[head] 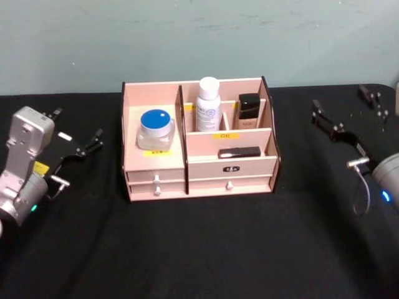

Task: Pick up the facial cleanser and watermelon frost from the table and place them into the tiered storage box.

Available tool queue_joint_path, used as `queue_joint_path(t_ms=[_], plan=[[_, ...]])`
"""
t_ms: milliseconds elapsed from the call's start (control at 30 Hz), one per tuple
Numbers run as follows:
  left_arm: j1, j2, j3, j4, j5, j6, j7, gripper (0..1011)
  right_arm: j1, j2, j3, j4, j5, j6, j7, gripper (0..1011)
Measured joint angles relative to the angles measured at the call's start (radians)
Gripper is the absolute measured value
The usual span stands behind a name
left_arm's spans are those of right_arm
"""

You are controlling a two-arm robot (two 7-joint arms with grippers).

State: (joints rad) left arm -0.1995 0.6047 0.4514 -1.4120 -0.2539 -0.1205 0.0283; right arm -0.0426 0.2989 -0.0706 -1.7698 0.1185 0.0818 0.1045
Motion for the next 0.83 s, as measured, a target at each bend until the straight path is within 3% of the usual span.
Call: queue_joint_path(t_ms=[100, 833], plan=[[0.0, 0.0, 0.0, 0.0, 0.0, 0.0, 0.0, 1010, 0.004, -0.011, 0.009, 0.04, 0.027, 0.0, 0.027, 1003], [0.0, 0.0, 0.0, 0.0, 0.0, 0.0, 0.0, 1010, 0.002, -0.005, 0.006, 0.023, 0.018, 0.0, 0.017, 1002]])
